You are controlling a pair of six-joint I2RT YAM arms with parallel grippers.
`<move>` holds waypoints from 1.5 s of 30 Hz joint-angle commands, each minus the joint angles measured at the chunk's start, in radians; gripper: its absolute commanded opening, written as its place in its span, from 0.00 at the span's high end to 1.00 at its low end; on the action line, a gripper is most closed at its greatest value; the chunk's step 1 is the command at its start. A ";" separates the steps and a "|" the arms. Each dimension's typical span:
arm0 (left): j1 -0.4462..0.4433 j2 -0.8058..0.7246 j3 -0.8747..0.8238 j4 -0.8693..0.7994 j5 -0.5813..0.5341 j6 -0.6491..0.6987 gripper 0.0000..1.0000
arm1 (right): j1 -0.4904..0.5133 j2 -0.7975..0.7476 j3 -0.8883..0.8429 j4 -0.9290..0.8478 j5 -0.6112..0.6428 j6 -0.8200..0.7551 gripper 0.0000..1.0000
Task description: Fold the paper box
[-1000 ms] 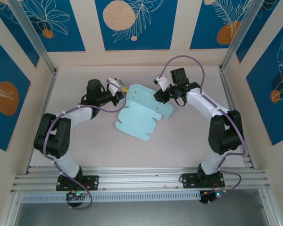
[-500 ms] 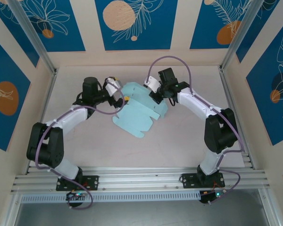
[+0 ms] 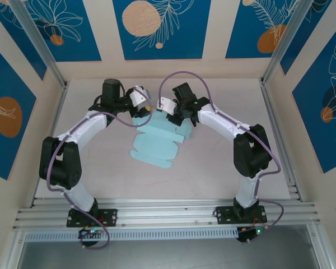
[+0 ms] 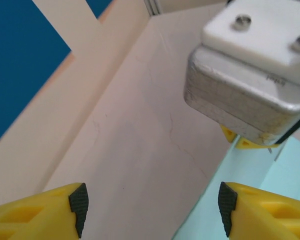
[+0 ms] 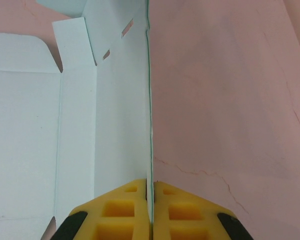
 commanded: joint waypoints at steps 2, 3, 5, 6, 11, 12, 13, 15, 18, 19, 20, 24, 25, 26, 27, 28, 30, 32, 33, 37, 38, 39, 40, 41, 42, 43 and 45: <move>0.008 0.023 0.038 -0.126 0.050 0.083 0.33 | 0.007 0.017 0.042 -0.010 -0.003 -0.028 1.00; 0.007 0.025 0.040 -0.150 0.054 0.099 0.33 | 0.007 0.020 0.045 -0.009 -0.004 -0.030 1.00; 0.007 0.035 0.048 -0.183 0.047 0.122 0.33 | 0.009 0.023 0.045 -0.006 0.000 -0.034 1.00; 0.007 0.044 0.052 -0.193 0.029 0.131 0.34 | 0.009 0.024 0.045 -0.004 0.000 -0.035 1.00; 0.007 0.083 0.078 -0.197 -0.042 0.137 0.51 | 0.010 0.025 0.044 0.002 -0.004 -0.041 0.99; 0.008 0.087 0.080 -0.186 -0.045 0.130 0.54 | 0.010 0.026 0.046 0.002 -0.004 -0.041 1.00; 0.007 0.092 0.078 -0.173 -0.046 0.124 0.59 | 0.011 0.028 0.047 0.002 -0.004 -0.042 0.99; 0.006 0.097 0.076 -0.155 -0.048 0.116 0.62 | 0.010 0.030 0.048 0.004 -0.002 -0.040 0.99; -0.002 0.102 0.077 -0.157 -0.067 0.127 0.71 | 0.010 0.033 0.045 0.010 0.007 -0.037 0.99; -0.007 0.100 0.073 -0.156 -0.082 0.135 0.75 | 0.008 0.035 0.044 0.012 0.010 -0.033 0.98; -0.013 0.096 0.063 -0.147 -0.097 0.139 0.77 | 0.006 0.036 0.043 0.014 0.012 -0.026 0.96; -0.041 0.077 0.011 -0.078 -0.151 0.147 0.87 | -0.007 0.029 0.025 0.040 0.015 0.022 0.92; -0.048 0.073 -0.003 -0.065 -0.168 0.151 0.88 | -0.012 0.024 0.017 0.049 0.012 0.035 0.92; -0.055 0.068 -0.016 -0.053 -0.173 0.153 0.88 | -0.016 0.019 0.008 0.057 0.007 0.045 0.92; -0.058 0.064 -0.026 -0.046 -0.174 0.153 0.88 | -0.020 0.014 -0.004 0.065 0.001 0.052 0.92; -0.062 0.061 -0.036 -0.040 -0.176 0.151 0.88 | -0.022 0.006 -0.017 0.073 -0.006 0.054 0.92; -0.066 0.059 -0.042 -0.037 -0.173 0.150 0.88 | -0.022 -0.004 -0.036 0.081 -0.015 0.048 0.93; -0.068 0.068 -0.032 -0.050 -0.175 0.150 0.80 | -0.018 -0.009 -0.043 0.080 -0.023 0.038 0.93; -0.069 0.072 -0.025 -0.054 -0.175 0.148 0.77 | -0.018 -0.010 -0.044 0.077 -0.024 0.034 0.94; -0.068 0.095 0.012 -0.086 -0.176 0.138 0.66 | -0.013 -0.018 -0.048 0.076 -0.024 0.023 0.95; -0.068 0.098 0.018 -0.094 -0.177 0.138 0.63 | -0.013 -0.022 -0.050 0.076 -0.024 0.024 0.94; -0.068 0.102 0.025 -0.101 -0.177 0.139 0.62 | -0.013 -0.023 -0.052 0.077 -0.025 0.023 0.94; -0.068 0.106 0.030 -0.110 -0.179 0.143 0.62 | -0.013 -0.024 -0.054 0.080 -0.024 0.023 0.95; -0.068 0.108 0.033 -0.121 -0.177 0.147 0.63 | -0.012 -0.027 -0.057 0.081 -0.025 0.023 0.94; -0.068 0.111 0.035 -0.126 -0.174 0.151 0.65 | -0.013 -0.027 -0.058 0.082 -0.025 0.023 0.94; -0.068 0.113 0.035 -0.128 -0.174 0.151 0.68 | -0.014 -0.027 -0.061 0.084 -0.024 0.023 0.94; -0.067 0.117 0.032 -0.121 -0.183 0.150 0.77 | -0.014 -0.026 -0.061 0.085 -0.019 0.028 0.93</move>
